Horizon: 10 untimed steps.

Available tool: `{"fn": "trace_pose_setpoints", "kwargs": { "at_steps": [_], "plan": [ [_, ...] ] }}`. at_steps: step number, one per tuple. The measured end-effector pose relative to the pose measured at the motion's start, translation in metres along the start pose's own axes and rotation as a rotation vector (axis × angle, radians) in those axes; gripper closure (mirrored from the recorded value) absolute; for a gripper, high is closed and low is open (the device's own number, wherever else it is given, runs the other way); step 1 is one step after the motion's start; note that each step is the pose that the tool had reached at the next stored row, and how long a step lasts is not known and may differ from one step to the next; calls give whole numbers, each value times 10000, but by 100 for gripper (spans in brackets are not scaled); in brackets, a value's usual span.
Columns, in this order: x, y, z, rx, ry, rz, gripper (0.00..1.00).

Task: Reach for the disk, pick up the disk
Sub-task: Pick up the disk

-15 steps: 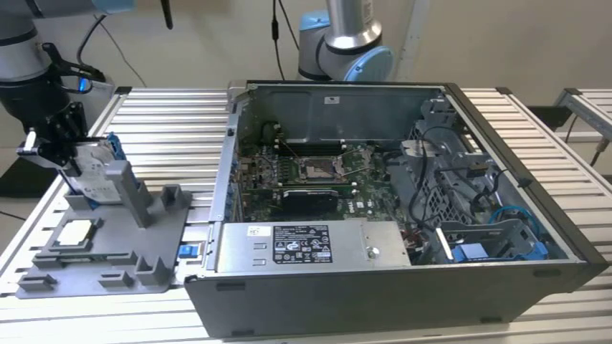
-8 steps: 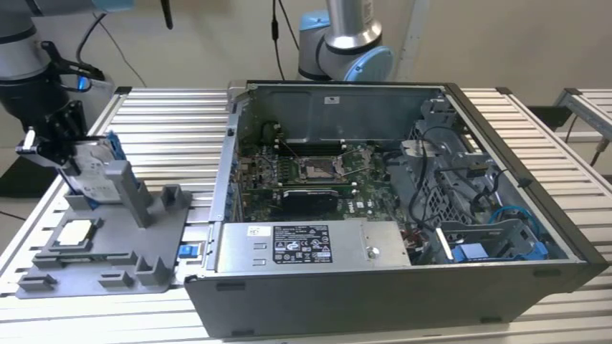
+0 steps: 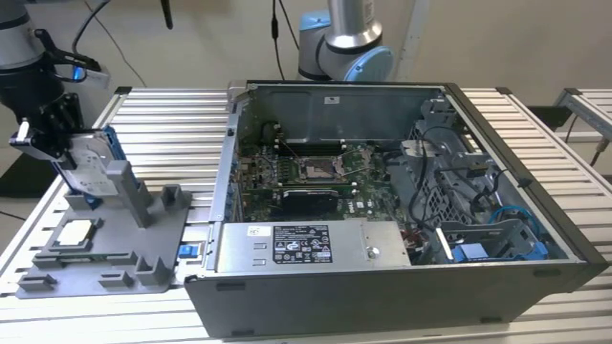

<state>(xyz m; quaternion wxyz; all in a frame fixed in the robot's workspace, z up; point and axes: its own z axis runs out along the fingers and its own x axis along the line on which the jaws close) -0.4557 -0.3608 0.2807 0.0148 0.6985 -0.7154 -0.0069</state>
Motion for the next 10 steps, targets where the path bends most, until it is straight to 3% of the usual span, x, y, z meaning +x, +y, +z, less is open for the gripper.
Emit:
{"fn": "trace_pose_setpoints", "kwargs": {
  "at_steps": [10],
  "plan": [
    [2,7,-221,0,0,0,100]
  ]
}}
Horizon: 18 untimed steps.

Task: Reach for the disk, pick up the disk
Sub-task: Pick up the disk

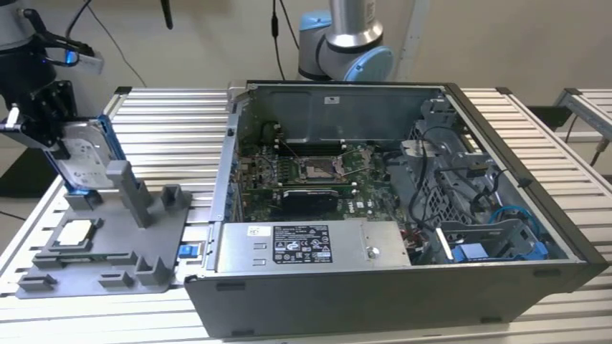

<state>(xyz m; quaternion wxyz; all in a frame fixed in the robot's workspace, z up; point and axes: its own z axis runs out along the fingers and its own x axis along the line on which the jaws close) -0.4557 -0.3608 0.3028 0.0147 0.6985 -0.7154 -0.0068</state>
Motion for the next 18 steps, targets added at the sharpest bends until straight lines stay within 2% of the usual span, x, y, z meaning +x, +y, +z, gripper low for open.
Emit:
{"fn": "trace_pose_setpoints", "kwargs": {
  "at_steps": [18],
  "plan": [
    [4,10,-344,0,0,0,100]
  ]
}}
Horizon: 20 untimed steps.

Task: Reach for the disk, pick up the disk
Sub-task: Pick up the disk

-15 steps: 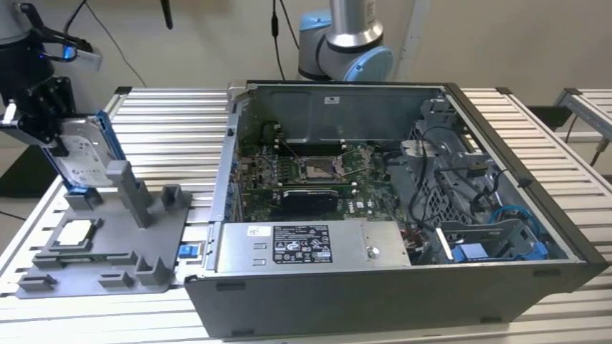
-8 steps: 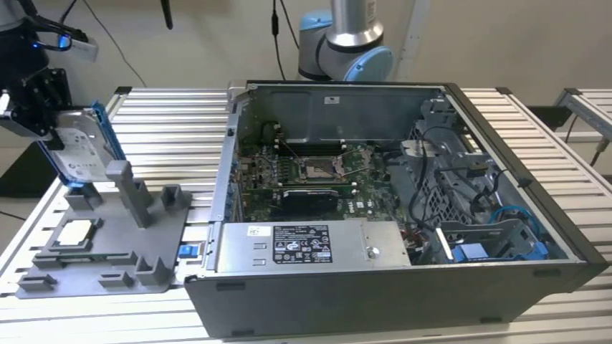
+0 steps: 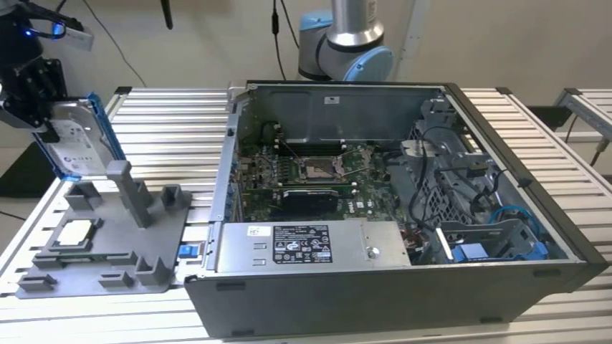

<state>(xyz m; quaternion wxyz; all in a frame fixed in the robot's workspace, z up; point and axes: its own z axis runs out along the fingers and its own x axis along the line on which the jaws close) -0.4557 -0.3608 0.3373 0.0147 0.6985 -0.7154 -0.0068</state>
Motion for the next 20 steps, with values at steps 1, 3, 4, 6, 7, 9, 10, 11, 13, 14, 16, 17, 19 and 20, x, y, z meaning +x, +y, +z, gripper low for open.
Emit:
{"fn": "trace_pose_setpoints", "kwargs": {
  "at_steps": [1,3,4,6,7,9,10,11,13,14,16,17,19,20],
  "plan": [
    [0,1,-19,-1,1,0,100],
    [0,2,-56,0,0,0,100],
    [1,2,-75,-1,0,0,100],
    [1,4,-112,0,0,0,100],
    [1,4,-132,0,0,0,100],
    [2,5,-171,-1,0,0,100],
    [2,6,-192,-1,0,0,100],
    [2,6,-211,0,0,0,100],
    [3,8,-251,1,-1,0,100],
    [3,8,-272,0,0,0,100],
    [4,10,-314,-1,0,0,100],
    [4,10,-334,0,-1,0,100],
    [4,11,-375,0,0,0,100],
    [5,12,-394,0,0,0,100]
  ]
}}
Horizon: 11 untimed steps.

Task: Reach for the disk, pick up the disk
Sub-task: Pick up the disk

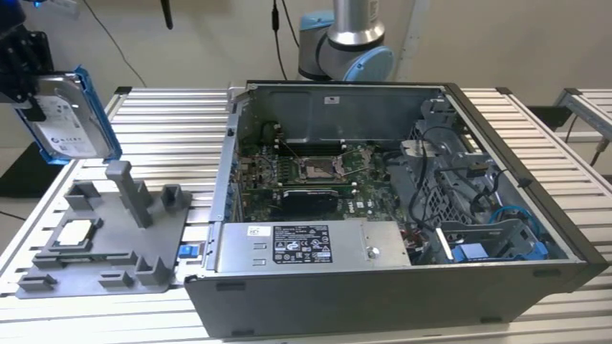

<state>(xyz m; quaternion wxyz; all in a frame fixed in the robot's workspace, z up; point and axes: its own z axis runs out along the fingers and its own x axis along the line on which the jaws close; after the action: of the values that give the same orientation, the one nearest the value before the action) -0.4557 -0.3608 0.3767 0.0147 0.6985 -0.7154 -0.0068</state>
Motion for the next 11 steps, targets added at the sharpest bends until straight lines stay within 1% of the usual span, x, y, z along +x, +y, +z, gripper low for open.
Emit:
{"fn": "trace_pose_setpoints", "kwargs": {
  "at_steps": [11],
  "plan": [
    [2,6,-210,-1,0,0,100]
  ]
}}
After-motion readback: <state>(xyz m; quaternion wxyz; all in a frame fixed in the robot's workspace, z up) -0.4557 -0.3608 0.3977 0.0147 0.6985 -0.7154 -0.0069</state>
